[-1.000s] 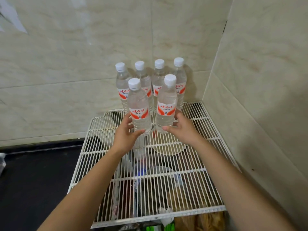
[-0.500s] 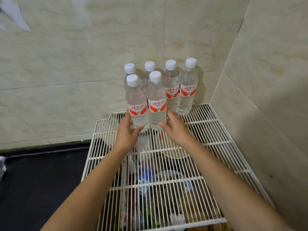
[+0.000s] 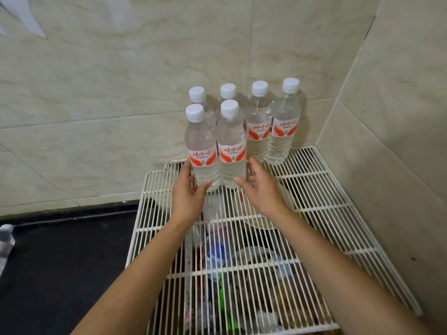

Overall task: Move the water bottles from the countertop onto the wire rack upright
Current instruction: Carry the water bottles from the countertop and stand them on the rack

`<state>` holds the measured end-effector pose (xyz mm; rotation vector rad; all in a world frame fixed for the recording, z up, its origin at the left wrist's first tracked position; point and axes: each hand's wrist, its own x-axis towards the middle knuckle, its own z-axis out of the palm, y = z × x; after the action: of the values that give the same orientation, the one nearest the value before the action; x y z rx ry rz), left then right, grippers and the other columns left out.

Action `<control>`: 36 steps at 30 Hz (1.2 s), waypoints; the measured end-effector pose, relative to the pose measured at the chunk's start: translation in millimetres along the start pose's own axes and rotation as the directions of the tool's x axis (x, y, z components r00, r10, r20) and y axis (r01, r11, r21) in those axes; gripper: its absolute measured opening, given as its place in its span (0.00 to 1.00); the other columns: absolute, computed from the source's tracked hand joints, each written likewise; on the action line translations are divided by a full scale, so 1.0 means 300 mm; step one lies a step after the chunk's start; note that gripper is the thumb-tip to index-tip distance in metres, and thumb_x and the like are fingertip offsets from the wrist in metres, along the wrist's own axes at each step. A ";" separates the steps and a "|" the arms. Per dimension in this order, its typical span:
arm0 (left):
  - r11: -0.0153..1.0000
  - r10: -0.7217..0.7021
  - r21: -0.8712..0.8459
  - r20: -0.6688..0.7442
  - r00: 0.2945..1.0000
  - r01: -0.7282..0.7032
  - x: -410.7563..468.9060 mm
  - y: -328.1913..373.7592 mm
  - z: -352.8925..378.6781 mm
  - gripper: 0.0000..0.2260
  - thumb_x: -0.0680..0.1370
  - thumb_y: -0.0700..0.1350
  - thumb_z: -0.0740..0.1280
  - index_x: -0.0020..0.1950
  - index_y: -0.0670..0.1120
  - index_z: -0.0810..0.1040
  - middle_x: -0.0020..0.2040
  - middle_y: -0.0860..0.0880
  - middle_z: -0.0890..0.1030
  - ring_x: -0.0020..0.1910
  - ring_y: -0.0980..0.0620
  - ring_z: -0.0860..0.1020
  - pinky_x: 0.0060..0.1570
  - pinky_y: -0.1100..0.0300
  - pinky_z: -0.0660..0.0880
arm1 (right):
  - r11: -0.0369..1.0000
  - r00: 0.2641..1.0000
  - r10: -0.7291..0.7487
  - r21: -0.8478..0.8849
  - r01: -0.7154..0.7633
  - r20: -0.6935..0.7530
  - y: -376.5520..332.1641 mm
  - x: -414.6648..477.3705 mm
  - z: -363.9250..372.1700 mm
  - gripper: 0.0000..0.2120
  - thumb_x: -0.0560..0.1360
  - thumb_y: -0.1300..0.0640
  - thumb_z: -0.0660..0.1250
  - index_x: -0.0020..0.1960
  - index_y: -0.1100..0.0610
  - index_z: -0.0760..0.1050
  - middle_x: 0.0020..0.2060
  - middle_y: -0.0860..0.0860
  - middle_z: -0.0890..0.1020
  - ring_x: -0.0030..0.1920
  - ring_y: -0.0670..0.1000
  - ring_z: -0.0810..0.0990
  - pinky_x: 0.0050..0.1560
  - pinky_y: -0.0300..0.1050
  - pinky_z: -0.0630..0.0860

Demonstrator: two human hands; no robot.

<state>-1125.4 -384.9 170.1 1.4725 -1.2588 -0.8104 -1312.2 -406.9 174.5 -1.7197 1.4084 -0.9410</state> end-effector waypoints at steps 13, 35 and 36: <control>0.900 0.074 0.430 0.018 0.997 -0.075 -0.103 0.059 -0.108 0.36 0.80 0.56 0.65 0.82 0.52 0.49 0.82 0.51 0.55 0.80 0.52 0.55 0.76 0.51 0.56 | 0.966 0.998 -0.002 -0.260 -0.013 -0.057 -0.044 -0.076 -0.016 0.33 0.82 0.44 0.63 0.82 0.50 0.54 0.79 0.50 0.64 0.76 0.52 0.66 0.73 0.54 0.67; 0.323 0.021 0.740 -0.628 0.778 0.590 -1.197 -0.150 -1.259 0.32 0.81 0.62 0.48 0.78 0.44 0.64 0.79 0.37 0.59 0.78 0.37 0.58 0.72 0.33 0.60 | 0.605 0.687 -0.552 -0.339 0.720 0.473 -0.667 -0.631 0.988 0.37 0.82 0.35 0.52 0.84 0.50 0.43 0.82 0.58 0.38 0.82 0.58 0.35 0.80 0.58 0.37; 0.318 0.016 0.739 -0.631 0.776 0.594 -1.239 -0.168 -1.335 0.32 0.81 0.62 0.48 0.78 0.44 0.63 0.79 0.37 0.59 0.78 0.37 0.59 0.71 0.33 0.61 | 0.603 0.686 -0.550 -0.341 0.721 0.476 -0.702 -0.666 1.067 0.37 0.82 0.36 0.53 0.84 0.51 0.44 0.82 0.58 0.39 0.82 0.59 0.36 0.81 0.58 0.38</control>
<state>-827.5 75.3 193.3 2.7112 -0.9601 0.3071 -962.4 -153.5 184.5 -2.7691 0.8193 -0.5872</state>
